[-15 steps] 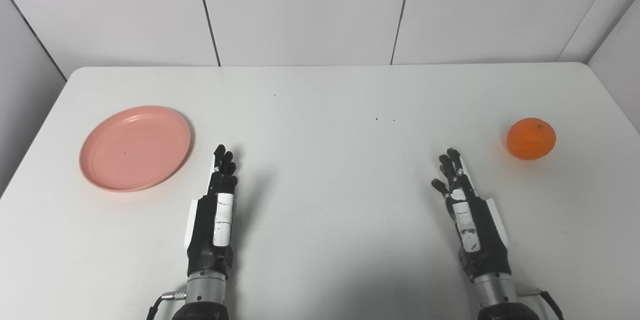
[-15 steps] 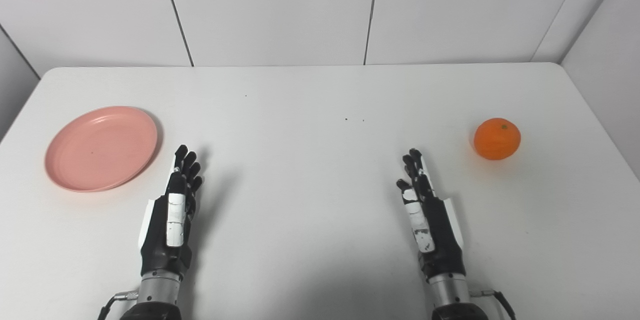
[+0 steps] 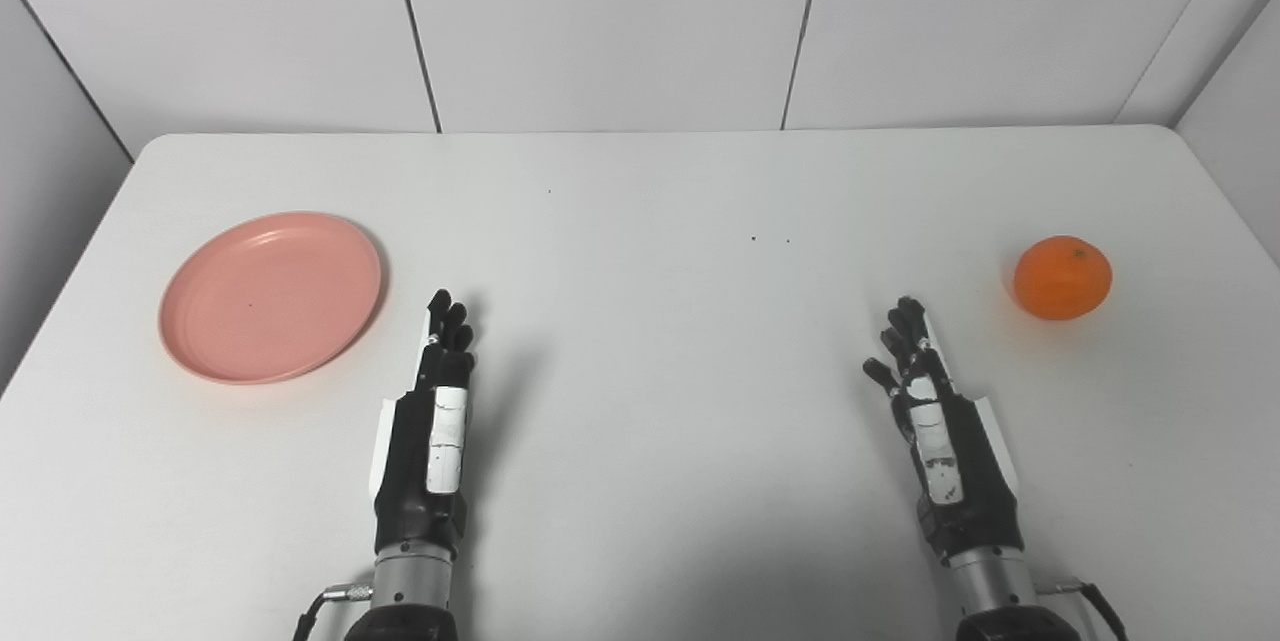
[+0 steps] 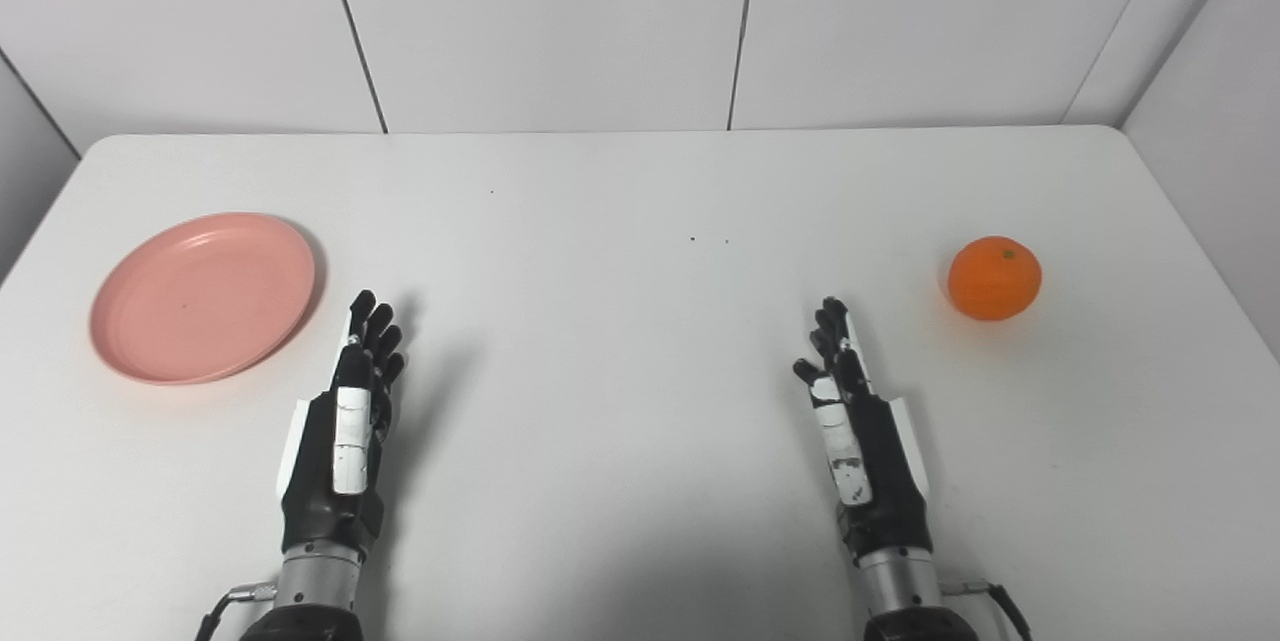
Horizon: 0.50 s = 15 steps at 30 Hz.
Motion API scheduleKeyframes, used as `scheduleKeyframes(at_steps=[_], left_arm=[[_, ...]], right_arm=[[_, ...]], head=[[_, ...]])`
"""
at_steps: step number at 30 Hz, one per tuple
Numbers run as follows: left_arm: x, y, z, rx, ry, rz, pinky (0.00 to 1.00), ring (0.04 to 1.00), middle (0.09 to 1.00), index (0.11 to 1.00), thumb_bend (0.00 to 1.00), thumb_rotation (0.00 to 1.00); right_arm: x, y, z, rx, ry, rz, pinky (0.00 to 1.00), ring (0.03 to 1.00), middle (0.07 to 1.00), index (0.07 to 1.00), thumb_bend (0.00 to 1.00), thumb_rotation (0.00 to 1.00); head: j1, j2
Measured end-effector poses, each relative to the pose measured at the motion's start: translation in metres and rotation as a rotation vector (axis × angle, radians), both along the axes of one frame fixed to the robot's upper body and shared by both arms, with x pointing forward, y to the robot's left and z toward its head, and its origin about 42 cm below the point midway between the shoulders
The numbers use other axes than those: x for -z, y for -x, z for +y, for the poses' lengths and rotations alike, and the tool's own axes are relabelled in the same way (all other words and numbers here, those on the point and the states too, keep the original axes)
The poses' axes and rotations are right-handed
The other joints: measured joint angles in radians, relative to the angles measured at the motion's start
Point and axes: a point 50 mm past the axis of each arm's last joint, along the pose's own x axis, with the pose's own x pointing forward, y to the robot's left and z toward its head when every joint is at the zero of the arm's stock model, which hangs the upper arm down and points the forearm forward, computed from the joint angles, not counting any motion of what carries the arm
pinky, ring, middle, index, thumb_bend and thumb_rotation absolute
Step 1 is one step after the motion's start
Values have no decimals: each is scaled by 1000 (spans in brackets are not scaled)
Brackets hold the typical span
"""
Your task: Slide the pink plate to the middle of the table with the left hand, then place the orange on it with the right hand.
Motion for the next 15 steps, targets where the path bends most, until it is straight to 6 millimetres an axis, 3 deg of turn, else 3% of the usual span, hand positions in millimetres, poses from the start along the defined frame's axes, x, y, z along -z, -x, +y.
scheduleKeyframes(at_steps=[15], left_arm=[[0,0,0,0,0,0,1000,989,998,1000,956,1000]], right_arm=[[0,0,0,7,22,-20,1000,1000,989,1000,993,1000]], head=[[0,-2]])
